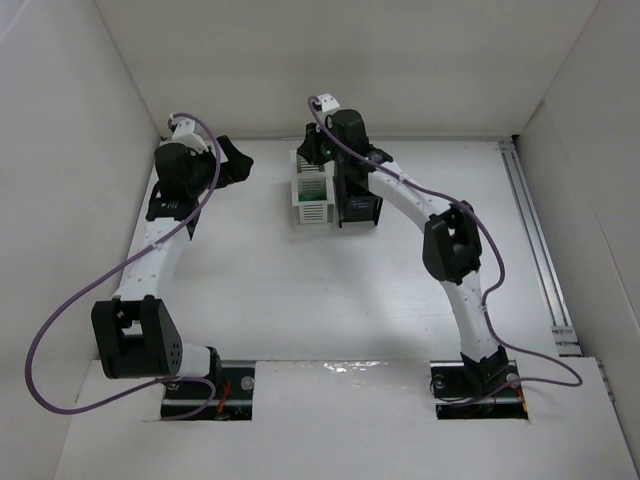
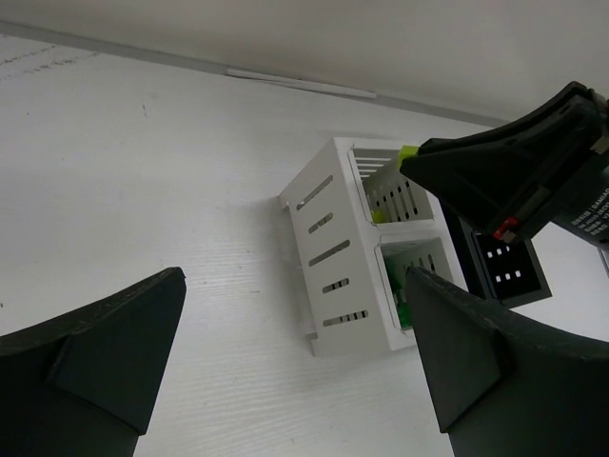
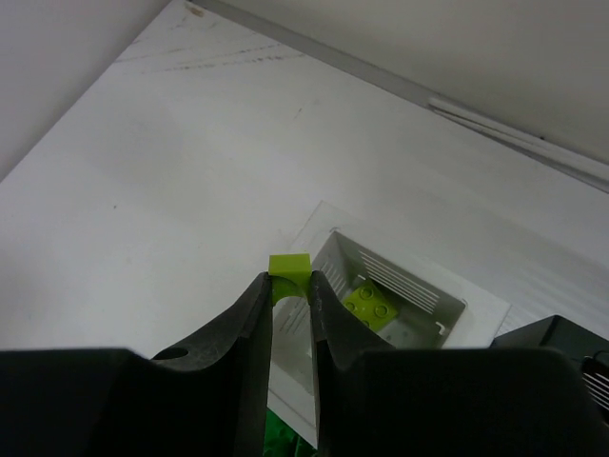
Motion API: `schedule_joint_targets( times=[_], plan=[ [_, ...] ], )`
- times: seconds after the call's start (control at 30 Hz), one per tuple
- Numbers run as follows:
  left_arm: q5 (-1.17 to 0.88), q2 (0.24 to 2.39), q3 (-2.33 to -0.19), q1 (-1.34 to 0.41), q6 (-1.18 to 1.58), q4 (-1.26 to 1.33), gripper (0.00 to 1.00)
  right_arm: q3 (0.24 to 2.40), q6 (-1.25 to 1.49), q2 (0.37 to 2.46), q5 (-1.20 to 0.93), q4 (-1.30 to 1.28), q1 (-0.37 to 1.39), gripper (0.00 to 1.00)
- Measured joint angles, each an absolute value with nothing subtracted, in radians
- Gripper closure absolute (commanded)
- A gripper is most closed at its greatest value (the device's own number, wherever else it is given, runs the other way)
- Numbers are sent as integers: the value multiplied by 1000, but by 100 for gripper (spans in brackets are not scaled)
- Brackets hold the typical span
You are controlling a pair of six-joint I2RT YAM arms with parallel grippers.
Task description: Sort the legos into containers by color
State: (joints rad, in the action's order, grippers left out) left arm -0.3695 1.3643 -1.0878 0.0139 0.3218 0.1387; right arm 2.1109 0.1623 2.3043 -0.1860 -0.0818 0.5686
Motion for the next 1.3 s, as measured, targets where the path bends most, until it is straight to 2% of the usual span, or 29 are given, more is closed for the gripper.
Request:
schedule_joint_targets(
  times=[0.07, 0.17, 0.4, 0.43, 0.57, 0.73, 0.83, 1.03, 1.3],
  plan=[
    [-370, 1364, -1088, 14, 324, 139, 0, 2111, 167, 2312, -181, -86, 568, 100],
    [-371, 1364, -1088, 14, 324, 141, 0, 2111, 173, 2315, -173, -106, 567, 85],
    [-371, 1365, -1088, 14, 336, 145, 0, 2111, 181, 2315, -163, -124, 567, 63],
    [-371, 1365, -1088, 14, 339, 146, 0, 2111, 182, 2315, -164, -127, 567, 55],
    [-370, 1365, -1088, 14, 343, 147, 0, 2111, 188, 2315, -164, -134, 567, 47],
    [-368, 1365, -1088, 7, 343, 147, 0, 2079, 179, 2297, -178, -133, 567, 47],
    [-355, 1365, -1095, -19, 315, 135, 0, 1957, 162, 2205, -192, -119, 563, 47],
    [-286, 1365, -1132, -147, 221, 103, 0, 1706, 149, 1858, -173, -46, 515, 47],
    [-197, 1375, -1195, -203, 170, 12, 0, 1310, 158, 1398, -67, 87, 287, 46]
  ],
)
